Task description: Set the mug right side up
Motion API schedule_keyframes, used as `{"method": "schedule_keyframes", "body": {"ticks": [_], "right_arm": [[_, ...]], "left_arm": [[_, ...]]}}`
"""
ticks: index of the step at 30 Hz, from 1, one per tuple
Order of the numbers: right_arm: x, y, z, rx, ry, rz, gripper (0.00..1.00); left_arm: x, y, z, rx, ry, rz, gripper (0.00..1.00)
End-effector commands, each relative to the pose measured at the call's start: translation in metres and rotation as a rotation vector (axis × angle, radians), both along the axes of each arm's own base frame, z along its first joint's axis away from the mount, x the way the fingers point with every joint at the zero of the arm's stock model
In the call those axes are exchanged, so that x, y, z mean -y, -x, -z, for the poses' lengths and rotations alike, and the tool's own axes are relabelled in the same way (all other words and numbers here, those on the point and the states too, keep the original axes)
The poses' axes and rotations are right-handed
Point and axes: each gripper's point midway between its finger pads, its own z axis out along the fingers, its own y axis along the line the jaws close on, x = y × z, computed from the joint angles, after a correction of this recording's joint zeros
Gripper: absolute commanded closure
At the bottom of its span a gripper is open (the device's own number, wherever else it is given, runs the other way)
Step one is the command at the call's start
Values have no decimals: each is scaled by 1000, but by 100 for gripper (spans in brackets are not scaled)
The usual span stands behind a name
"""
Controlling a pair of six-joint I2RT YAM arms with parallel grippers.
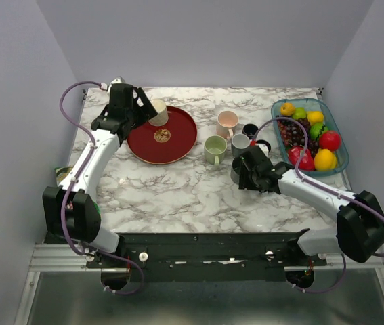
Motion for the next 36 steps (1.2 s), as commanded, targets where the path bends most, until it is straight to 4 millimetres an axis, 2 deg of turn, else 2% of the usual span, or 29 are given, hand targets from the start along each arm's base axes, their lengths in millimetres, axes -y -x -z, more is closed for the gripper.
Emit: {"method": "schedule_keyframes", "body": {"ticks": [1, 3, 5, 7, 8, 12, 18, 19, 20, 24, 28, 32, 36], "right_arm": [[-1, -3, -11, 35, -5, 2, 32], [-3, -3, -21, 63, -36, 6, 25], [-9, -5, -29, 97, -81, -8, 14], [-12, -8, -44, 148, -126, -6, 8], [-14, -8, -49, 156, -145, -10, 6], [-19, -11, -73, 204, -202, 4, 0], [-16, -10, -116, 315, -292, 33, 0], [-15, -8, -121, 325, -299, 36, 0], [-13, -8, -127, 340, -306, 40, 0], [-4, -2, -149, 395, -338, 63, 0], [5, 4, -160, 426, -351, 91, 0], [12, 8, -163, 443, -355, 115, 0], [16, 10, -156, 432, -340, 131, 0]], "left_arm": [[-20, -24, 7, -23, 66, -126, 1], [-24, -36, 13, -37, 88, -152, 1], [-32, -47, 17, -42, 136, -195, 1], [-35, -69, 25, -32, 190, -205, 1], [-42, -77, 28, -39, 238, -238, 1], [-45, -119, 56, -95, 338, -265, 1], [-43, -158, 86, -141, 437, -321, 1], [-54, -162, 88, -146, 443, -345, 1], [-56, -165, 93, -159, 450, -357, 1], [-61, -175, 116, -241, 475, -423, 2], [-65, -174, 137, -293, 525, -502, 5], [-64, -175, 148, -316, 552, -524, 14], [-60, -171, 156, -338, 573, -524, 25]]}}
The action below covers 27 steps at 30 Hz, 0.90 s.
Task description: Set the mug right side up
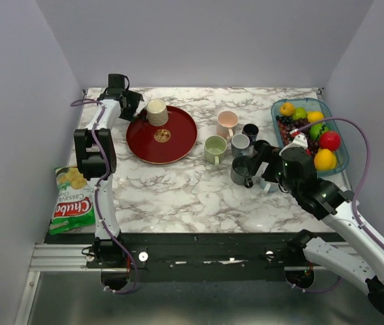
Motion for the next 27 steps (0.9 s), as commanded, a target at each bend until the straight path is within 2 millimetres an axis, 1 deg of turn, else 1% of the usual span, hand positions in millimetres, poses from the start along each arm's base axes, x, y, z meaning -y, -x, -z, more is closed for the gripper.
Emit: {"method": "schedule_keyframes", "body": {"ticks": [1, 2, 3, 8, 9, 11, 12, 14, 16, 19, 22, 26, 27], "right_arm": [[12, 4, 9, -29, 29, 54, 0], [11, 3, 11, -36, 33, 54, 0], [11, 3, 13, -41, 33, 58, 0], [10, 2, 18, -58, 37, 60, 0], [10, 2, 19, -60, 39, 60, 0], [11, 2, 20, -61, 40, 62, 1], [11, 3, 20, -61, 39, 63, 0], [12, 3, 22, -64, 42, 66, 0], [12, 4, 24, -68, 43, 67, 1], [11, 4, 26, -73, 41, 64, 0], [9, 4, 28, -80, 38, 59, 1], [10, 5, 32, -86, 42, 62, 1], [10, 5, 33, -87, 42, 62, 1]], "left_arm": [[3, 7, 16, -48, 58, -25, 26], [3, 8, 17, -50, 64, -26, 28], [4, 10, 19, -50, 70, -25, 31], [11, 9, 20, -51, 117, -19, 40], [12, 9, 20, -51, 123, -16, 44], [14, 9, 19, -50, 130, -14, 47], [14, 10, 19, -51, 131, -17, 51], [15, 11, 19, -51, 140, -20, 53], [18, 11, 17, -40, 156, -15, 52], [22, 9, 14, -34, 185, -13, 43], [24, 7, 12, -26, 195, -21, 41], [29, 5, 12, -20, 210, -18, 48], [32, 5, 15, -22, 217, -11, 51]]}}
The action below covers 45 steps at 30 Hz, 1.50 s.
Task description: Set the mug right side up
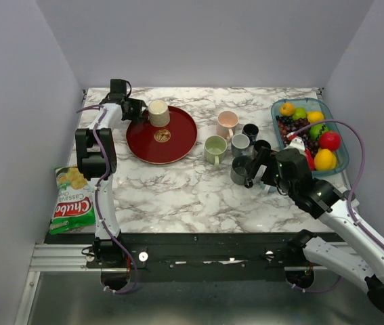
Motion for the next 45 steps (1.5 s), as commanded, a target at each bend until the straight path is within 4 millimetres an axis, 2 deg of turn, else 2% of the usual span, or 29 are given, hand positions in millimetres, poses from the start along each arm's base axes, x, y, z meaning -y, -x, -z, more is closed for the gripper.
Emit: {"method": "schedule_keyframes", "body": {"ticks": [1, 8, 15, 18, 27, 32, 33, 36, 38, 39, 40, 41, 42, 43, 45], "right_arm": [[4, 1, 9, -14, 13, 26, 1], [4, 2, 14, -23, 17, 26, 1], [5, 2, 15, -24, 16, 29, 1], [4, 2, 14, -22, 10, 27, 1], [-1, 0, 15, -21, -3, 16, 1], [-6, -1, 16, -26, -12, -1, 1], [-7, -1, 15, -26, -16, -7, 1], [-12, -3, 10, -12, -29, -27, 1], [-16, -6, 2, 7, -44, -38, 1], [-18, -6, 1, 6, -46, -49, 1], [-20, -7, -2, 12, -50, -55, 1], [-23, -9, -5, 19, -57, -63, 1], [-27, -11, -10, 22, -63, -77, 1], [-29, -11, -13, 24, -67, -87, 1], [-37, -14, -24, 42, -88, -119, 1]], "left_arm": [[13, -1, -3, 11, 50, 17, 52], [18, 0, 0, 16, 58, 19, 64], [24, 3, -1, 29, 71, 41, 84], [26, 8, 0, 33, 70, 70, 99], [39, 38, -9, 107, 56, 206, 100], [48, 43, -27, 184, 43, 312, 100], [66, 46, -32, 216, 29, 375, 100], [78, 54, -50, 276, 13, 468, 100], [86, 64, -66, 331, -25, 548, 100], [88, 72, -66, 330, -40, 578, 100], [92, 79, -81, 373, -83, 619, 100], [94, 84, -86, 391, -110, 644, 100], [97, 94, -88, 395, -125, 674, 100], [99, 102, -108, 439, -154, 696, 100], [108, 121, -117, 475, -205, 798, 100]]}}
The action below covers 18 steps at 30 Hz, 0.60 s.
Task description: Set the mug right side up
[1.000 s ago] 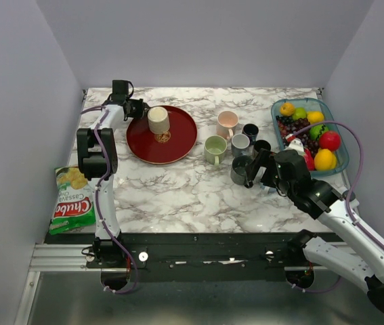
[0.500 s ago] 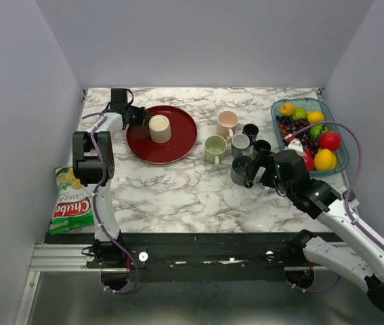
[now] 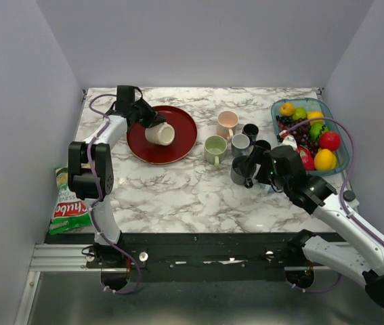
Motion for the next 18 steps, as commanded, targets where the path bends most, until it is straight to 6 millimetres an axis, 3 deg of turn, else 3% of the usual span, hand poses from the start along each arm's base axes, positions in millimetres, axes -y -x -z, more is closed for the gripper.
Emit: {"method": "schedule_keyframes", "body": {"ticks": [1, 10, 14, 18], "right_arm": [[-24, -10, -36, 70, -70, -82, 1], [-64, -18, -74, 127, -157, -248, 1], [-75, -19, -87, 155, -152, -322, 1], [-76, -16, -118, 237, -184, -350, 2]], "left_arm": [[24, 48, -78, 262, -114, 257, 100], [79, 156, -151, 588, -166, 637, 100], [100, 207, -171, 731, -142, 833, 100], [115, 257, -184, 883, -120, 1006, 100]]}}
